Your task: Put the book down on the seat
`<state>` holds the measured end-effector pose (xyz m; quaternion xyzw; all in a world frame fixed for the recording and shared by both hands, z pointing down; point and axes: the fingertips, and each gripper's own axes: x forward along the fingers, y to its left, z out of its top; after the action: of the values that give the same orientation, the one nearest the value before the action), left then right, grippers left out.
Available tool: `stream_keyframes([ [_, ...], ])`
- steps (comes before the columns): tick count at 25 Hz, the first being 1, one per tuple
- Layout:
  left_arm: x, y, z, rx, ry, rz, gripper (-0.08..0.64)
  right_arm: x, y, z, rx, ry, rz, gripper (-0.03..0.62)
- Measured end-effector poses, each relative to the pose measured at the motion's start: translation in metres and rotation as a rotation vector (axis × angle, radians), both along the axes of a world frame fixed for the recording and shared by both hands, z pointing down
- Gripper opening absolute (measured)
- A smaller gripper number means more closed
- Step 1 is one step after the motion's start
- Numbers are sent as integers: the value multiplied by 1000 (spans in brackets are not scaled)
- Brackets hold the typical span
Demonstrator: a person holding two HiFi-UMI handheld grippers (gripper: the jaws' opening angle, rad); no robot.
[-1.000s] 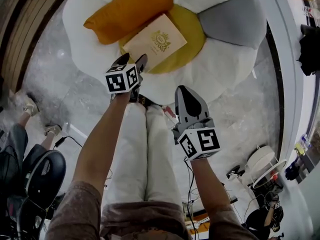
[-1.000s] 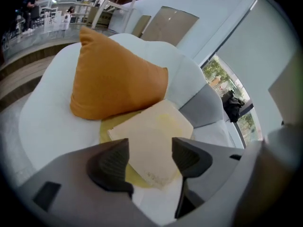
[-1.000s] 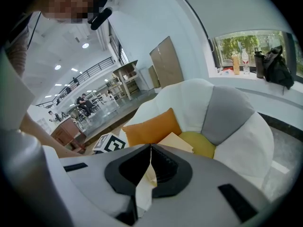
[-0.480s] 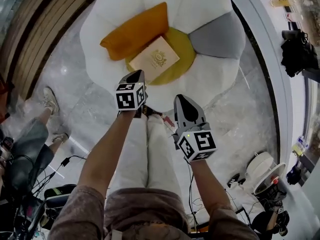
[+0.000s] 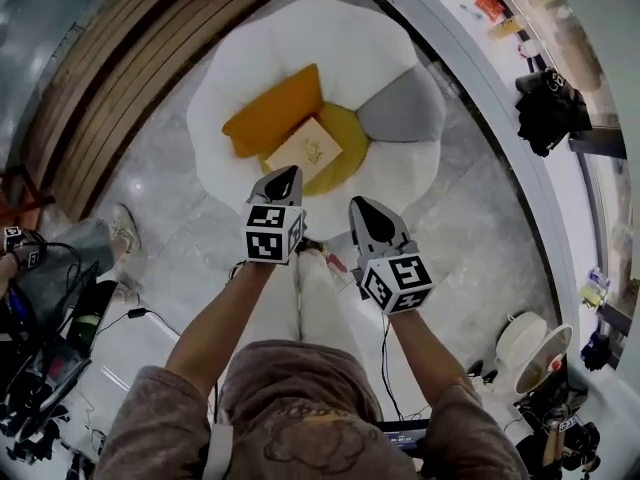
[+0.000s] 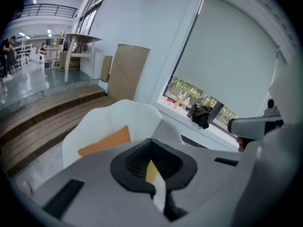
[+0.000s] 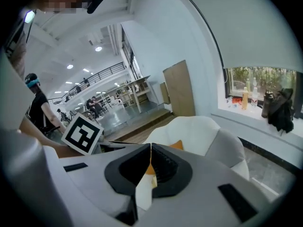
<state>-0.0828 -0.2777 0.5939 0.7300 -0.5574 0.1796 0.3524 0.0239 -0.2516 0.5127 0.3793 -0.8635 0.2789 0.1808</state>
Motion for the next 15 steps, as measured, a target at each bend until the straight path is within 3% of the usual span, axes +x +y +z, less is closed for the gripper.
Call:
stream_keyframes([
  [7, 15, 1, -129, 142, 9, 21, 5, 9, 5, -83, 46, -37, 12, 20],
  [15, 38, 39, -241, 278, 6, 42, 5, 14, 33, -168, 123, -112, -58, 20],
])
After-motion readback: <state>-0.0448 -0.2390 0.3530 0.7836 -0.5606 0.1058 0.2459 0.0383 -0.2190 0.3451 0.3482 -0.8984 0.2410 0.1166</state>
